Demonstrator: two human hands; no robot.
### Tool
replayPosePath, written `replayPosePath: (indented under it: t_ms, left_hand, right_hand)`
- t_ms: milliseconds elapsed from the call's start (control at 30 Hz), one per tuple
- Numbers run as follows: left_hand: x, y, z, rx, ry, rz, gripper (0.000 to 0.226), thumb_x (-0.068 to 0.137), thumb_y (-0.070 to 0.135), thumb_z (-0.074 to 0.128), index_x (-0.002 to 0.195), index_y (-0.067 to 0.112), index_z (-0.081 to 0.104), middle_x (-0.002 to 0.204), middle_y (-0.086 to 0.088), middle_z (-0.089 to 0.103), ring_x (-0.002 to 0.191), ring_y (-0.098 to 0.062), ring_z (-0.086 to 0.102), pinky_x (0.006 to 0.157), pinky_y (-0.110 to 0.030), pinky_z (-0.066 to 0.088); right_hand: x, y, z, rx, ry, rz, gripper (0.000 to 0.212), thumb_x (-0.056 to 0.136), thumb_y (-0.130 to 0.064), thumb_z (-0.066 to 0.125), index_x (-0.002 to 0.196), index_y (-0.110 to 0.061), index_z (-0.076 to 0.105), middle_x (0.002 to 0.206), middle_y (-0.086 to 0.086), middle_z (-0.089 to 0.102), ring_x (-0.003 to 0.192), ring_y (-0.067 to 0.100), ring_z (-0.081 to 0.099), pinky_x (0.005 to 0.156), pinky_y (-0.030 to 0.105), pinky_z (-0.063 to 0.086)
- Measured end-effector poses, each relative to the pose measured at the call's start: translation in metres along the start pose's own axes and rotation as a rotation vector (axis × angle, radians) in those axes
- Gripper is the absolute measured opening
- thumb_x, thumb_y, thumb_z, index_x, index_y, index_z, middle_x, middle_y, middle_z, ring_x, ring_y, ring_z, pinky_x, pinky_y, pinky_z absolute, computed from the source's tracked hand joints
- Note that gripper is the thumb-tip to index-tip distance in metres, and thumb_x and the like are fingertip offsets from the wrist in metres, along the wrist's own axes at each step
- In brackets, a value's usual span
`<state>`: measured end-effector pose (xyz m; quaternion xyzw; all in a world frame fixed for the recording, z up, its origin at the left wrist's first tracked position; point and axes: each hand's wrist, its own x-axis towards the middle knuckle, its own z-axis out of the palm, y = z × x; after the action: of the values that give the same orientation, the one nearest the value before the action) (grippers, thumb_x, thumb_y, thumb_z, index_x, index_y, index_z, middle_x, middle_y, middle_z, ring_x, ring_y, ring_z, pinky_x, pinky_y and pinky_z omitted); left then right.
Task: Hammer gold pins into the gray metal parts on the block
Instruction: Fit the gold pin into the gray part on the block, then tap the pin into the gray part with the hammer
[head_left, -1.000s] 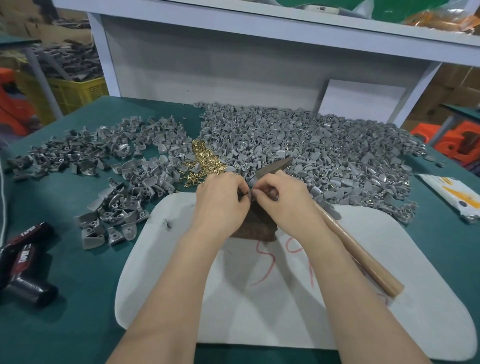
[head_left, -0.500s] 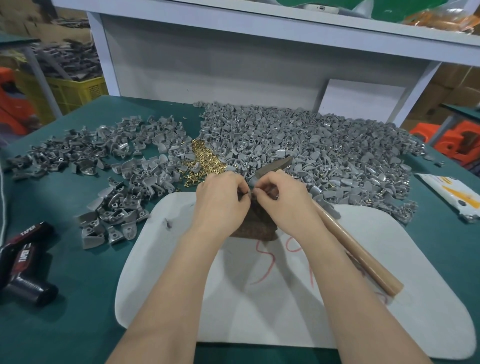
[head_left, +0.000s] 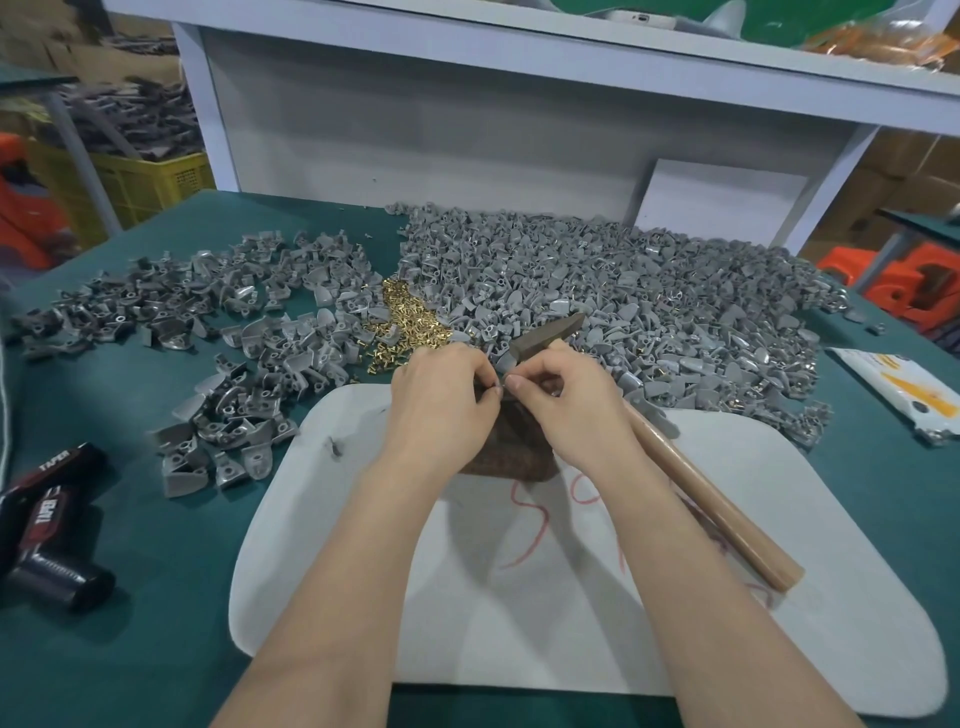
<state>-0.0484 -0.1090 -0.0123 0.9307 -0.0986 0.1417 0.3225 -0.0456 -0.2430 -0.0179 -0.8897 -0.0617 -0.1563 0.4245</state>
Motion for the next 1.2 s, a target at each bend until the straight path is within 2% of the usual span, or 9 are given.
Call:
replayPosePath:
  t_ms: [200,467,633,833,1000,1100,1200]
  left_hand:
    - [0.000,0.000,0.000,-0.007,0.000,-0.004,0.005,0.087,0.026,0.062,0.086,0.022,0.066,0.100,0.004,0.064,0.104,-0.026,0.050,0.090,-0.037,0.039]
    - [-0.001,-0.001,0.000,-0.013,-0.002,-0.005,0.006,0.086,0.026,0.062,0.086,0.022,0.066,0.098,0.004,0.064,0.103,-0.026,0.051,0.090,-0.038,0.040]
    - [0.000,0.001,0.000,-0.009,-0.011,-0.013,0.005,0.086,0.024,0.062,0.087,0.022,0.066,0.100,0.003,0.064,0.103,-0.027,0.051,0.090,-0.038,0.040]
    - [0.000,0.001,-0.001,-0.014,-0.020,-0.012,0.007,0.086,0.022,0.062,0.089,0.018,0.067,0.102,0.001,0.065,0.104,-0.028,0.051,0.091,-0.039,0.040]
    - [0.000,0.002,-0.002,-0.013,-0.029,-0.006,0.007,0.086,0.021,0.063,0.088,0.016,0.068,0.100,-0.001,0.065,0.103,-0.030,0.051,0.089,-0.041,0.042]
    - [0.000,0.002,-0.002,-0.018,-0.025,-0.009,0.007,0.086,0.021,0.063,0.087,0.017,0.068,0.099,-0.001,0.065,0.102,-0.030,0.051,0.089,-0.041,0.042]
    - [-0.001,0.002,-0.002,-0.026,-0.025,-0.014,0.006,0.085,0.021,0.063,0.087,0.018,0.068,0.100,0.000,0.065,0.103,-0.028,0.052,0.090,-0.040,0.042]
  right_hand:
    - [-0.004,0.001,0.006,0.036,0.066,0.009,0.021,0.084,-0.013,0.068,0.069,-0.028,0.061,0.071,-0.013,0.055,0.070,0.004,0.052,0.063,0.010,0.038]
    - [-0.005,-0.004,0.004,-0.086,0.070,-0.028,0.023,0.084,-0.011,0.065,0.068,-0.025,0.056,0.070,-0.012,0.048,0.067,0.001,0.045,0.062,0.008,0.034]
    - [0.000,-0.009,-0.001,-0.273,0.003,-0.060,0.013,0.086,-0.014,0.061,0.075,-0.019,0.059,0.068,-0.013,0.040,0.072,0.011,0.042,0.063,0.022,0.026]
    - [0.006,-0.018,-0.005,-0.432,-0.085,-0.055,0.008,0.089,-0.018,0.056,0.083,-0.017,0.060,0.081,-0.007,0.047,0.084,0.015,0.045,0.071,0.026,0.034]
    - [0.009,-0.027,-0.008,-0.468,-0.144,-0.036,0.006,0.090,-0.018,0.056,0.088,-0.015,0.060,0.090,-0.001,0.051,0.091,0.023,0.052,0.079,0.034,0.046]
    - [0.007,-0.024,-0.007,-0.443,-0.114,-0.019,0.007,0.090,-0.019,0.057,0.089,-0.014,0.062,0.087,-0.002,0.052,0.090,0.021,0.052,0.078,0.033,0.046]
    - [0.004,-0.018,-0.005,-0.419,-0.066,-0.038,0.008,0.090,-0.019,0.058,0.086,-0.015,0.063,0.080,-0.007,0.048,0.084,0.017,0.048,0.072,0.029,0.038]
